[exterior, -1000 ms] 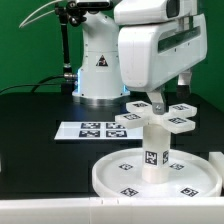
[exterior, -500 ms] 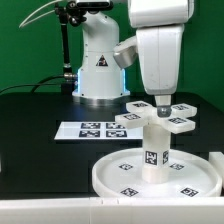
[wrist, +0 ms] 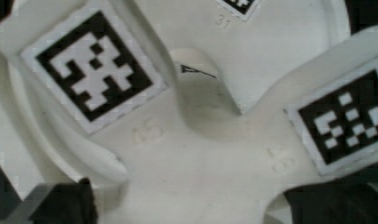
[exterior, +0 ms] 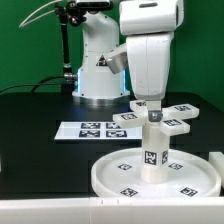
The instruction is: Assemble round table
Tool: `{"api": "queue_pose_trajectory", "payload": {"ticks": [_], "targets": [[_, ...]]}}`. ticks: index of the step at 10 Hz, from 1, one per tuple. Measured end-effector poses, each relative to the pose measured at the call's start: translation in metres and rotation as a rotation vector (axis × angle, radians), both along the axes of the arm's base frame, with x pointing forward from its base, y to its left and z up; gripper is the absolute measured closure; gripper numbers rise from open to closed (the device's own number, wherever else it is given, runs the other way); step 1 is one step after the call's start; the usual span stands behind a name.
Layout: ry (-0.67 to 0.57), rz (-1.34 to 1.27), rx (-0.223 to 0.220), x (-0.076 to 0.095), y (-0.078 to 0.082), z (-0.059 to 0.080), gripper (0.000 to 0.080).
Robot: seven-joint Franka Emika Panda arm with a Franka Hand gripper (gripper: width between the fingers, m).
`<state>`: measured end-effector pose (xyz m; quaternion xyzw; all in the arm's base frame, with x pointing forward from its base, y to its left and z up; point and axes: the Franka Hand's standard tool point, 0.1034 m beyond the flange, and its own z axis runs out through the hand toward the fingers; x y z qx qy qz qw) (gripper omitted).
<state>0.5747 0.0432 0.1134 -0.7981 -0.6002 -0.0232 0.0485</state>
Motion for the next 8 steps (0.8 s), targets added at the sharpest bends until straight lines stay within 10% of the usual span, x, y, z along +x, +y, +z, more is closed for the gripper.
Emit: {"api": "queue_pose_trajectory", "payload": {"ticks": [8], "targets": [[0.015,-0.146,-0.001,0.0060,-0.0023,0.0050,0.0151]]}}
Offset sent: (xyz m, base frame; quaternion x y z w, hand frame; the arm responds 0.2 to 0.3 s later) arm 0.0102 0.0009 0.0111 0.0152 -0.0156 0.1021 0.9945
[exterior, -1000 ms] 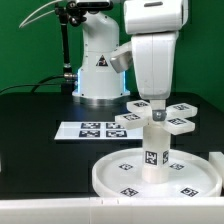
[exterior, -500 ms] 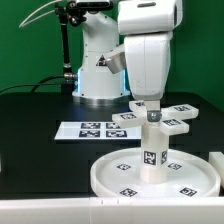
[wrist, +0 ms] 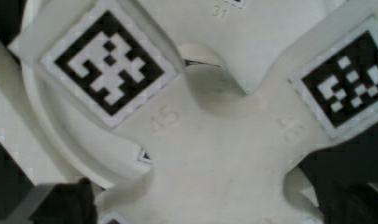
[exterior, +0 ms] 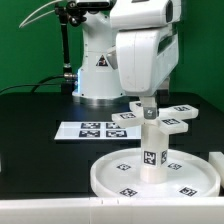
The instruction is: Assemble round table
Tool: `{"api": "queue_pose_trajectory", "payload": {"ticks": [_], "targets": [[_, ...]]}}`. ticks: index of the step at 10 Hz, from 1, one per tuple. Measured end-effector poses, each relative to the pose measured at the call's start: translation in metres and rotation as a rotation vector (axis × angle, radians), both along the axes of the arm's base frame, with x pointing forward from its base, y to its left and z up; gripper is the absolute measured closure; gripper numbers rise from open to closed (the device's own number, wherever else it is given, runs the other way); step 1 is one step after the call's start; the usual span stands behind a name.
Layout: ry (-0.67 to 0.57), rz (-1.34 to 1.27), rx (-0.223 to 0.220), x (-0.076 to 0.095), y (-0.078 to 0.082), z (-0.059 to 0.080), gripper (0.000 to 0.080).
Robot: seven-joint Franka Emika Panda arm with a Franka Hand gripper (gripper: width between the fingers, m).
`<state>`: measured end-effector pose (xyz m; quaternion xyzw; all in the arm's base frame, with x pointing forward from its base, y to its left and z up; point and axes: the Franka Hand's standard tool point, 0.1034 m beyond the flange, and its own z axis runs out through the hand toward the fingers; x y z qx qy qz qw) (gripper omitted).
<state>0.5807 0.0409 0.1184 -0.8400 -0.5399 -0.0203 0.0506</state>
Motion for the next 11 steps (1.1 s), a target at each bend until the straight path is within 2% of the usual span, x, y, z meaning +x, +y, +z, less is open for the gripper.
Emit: {"api": "queue_pose_trajectory", "payload": {"ticks": [11], "targets": [[0.025,-0.007,0.001,-0.005,-0.004,-0.015,0.0151]]}}
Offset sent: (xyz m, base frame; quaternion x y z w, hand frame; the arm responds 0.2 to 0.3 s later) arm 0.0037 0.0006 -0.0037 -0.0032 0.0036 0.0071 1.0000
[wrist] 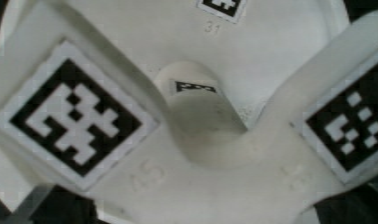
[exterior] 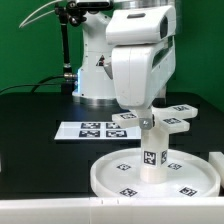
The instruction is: Assemble round table
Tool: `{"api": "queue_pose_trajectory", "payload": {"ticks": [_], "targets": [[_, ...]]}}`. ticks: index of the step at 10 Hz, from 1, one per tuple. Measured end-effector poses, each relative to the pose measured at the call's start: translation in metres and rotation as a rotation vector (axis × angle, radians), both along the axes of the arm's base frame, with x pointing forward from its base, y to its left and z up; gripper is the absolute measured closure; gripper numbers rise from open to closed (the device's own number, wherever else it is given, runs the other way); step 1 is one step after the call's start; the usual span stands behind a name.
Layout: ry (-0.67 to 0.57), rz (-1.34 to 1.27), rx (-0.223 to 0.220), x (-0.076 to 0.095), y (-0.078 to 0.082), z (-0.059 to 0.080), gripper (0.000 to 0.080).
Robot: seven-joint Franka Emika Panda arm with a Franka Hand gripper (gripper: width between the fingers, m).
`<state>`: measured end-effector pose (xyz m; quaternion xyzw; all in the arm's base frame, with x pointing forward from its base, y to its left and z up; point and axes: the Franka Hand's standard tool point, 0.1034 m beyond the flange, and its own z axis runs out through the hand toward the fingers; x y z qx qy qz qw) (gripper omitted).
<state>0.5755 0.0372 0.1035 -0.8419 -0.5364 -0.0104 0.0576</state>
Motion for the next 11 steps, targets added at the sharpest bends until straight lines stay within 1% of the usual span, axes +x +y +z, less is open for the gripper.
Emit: {"api": "queue_pose_trajectory", "payload": {"ticks": [1,2,3,5,7,8,11], "targets": [[0.000,0.000,0.000,0.0000,-0.0008,-0.0002,0.0151],[0.000,-0.001,0.000,0.0000,-0.0008,-0.0002,0.0263],[0.000,-0.002,0.000,0.0000,-0.0010,-0.0001,0.0356],[0.004,-0.034,-0.001,-0.0001,-0.0010,-0.0002,0.0356],[0.016,-0.136,-0.005,-0.0002,-0.0009,-0.0002,0.0356],[0.031,-0.247,-0.008,-0.0007,-0.0026,-0.0004,0.0356],[0.055,-0.561,0.003,-0.0011,-0.0055,-0.0007,0.0354]]}}
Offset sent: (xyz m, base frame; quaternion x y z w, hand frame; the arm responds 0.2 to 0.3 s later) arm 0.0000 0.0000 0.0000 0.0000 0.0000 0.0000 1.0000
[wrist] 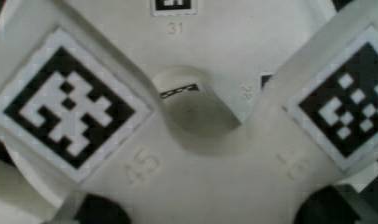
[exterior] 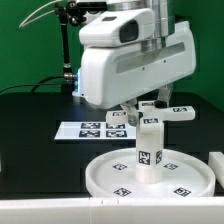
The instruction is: Assemble round table
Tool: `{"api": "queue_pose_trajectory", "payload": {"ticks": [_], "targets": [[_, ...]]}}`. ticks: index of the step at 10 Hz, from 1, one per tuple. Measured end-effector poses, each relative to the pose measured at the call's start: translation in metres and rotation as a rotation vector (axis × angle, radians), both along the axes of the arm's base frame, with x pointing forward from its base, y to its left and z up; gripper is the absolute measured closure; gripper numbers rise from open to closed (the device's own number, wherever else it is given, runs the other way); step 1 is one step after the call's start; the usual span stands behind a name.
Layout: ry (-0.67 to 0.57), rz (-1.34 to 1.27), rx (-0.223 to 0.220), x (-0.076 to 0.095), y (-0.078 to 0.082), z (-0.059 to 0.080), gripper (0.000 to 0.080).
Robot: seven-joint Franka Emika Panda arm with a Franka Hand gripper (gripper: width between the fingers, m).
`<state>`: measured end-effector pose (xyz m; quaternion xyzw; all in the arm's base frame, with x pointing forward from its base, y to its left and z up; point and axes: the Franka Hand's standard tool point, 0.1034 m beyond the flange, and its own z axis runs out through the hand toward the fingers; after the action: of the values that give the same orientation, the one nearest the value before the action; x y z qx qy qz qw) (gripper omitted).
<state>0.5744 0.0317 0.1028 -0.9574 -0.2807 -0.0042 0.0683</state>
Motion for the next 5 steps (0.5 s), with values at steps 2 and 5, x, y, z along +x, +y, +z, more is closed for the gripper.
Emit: {"api": "queue_pose_trajectory", "payload": {"ticks": [2,5], "targets": [[-0.008,-0.180,-0.001,-0.0014,0.0014,-0.0006,0.0354],[0.021,-0.386,-0.003,-0.0016,0.0022,-0.0011,0.0354]]}}
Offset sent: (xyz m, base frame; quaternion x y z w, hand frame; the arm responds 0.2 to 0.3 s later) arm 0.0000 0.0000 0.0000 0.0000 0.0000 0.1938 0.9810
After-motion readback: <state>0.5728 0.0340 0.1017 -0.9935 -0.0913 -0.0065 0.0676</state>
